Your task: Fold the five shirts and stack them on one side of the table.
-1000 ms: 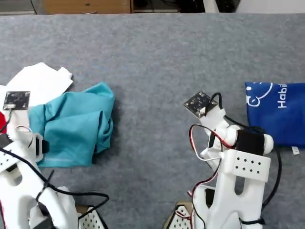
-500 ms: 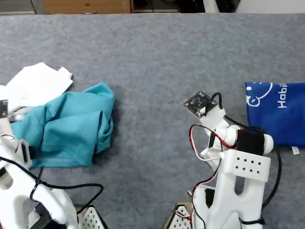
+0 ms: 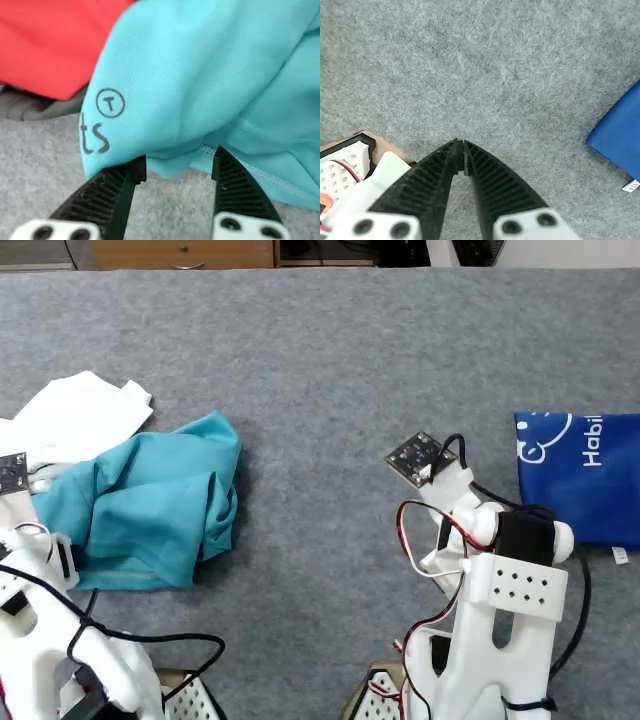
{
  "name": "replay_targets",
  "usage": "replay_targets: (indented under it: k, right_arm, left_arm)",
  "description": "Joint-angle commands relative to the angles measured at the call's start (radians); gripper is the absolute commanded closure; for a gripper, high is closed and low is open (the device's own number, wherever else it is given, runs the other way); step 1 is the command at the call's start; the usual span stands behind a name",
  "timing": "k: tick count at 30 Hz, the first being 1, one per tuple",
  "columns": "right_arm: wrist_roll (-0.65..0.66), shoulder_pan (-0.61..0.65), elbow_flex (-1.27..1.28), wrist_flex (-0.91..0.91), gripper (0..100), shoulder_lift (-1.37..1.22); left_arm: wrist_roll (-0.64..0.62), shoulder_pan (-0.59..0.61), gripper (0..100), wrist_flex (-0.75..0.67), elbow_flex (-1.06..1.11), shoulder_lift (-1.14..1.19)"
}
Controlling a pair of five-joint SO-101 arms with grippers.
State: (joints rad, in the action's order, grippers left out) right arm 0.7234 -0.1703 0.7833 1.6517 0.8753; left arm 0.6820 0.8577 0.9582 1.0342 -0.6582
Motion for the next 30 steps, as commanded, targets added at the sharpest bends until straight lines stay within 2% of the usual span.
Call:
replay_targets:
  k: [1, 6, 14, 23, 30]
  right_arm:
    - [-0.009, 0.005, -0.001, -0.003, 99.4, 0.01]
    - [-0.009, 0.005, -0.001, -0.003, 99.4, 0.01]
    - [-0.009, 0.004, -0.001, 0.0, 99.4, 0.01]
    - [-0.008, 0.002, -0.001, 0.002, 99.4, 0.01]
    - [-0.006, 0.004, -0.001, 0.002, 99.4, 0.01]
  left_arm:
    - [-0.012, -0.012, 78, -0.044, 0.008, 0.002]
    - [-0.008, -0.008, 82, -0.112, 0.026, 0.004]
    - [-0.009, 0.017, 82, -0.058, -0.029, 0.022]
    - [-0.014, 0.023, 82, -0.052, -0.186, 0.3]
    - [-0.014, 0.023, 83, -0.06, -0.229, 0.447]
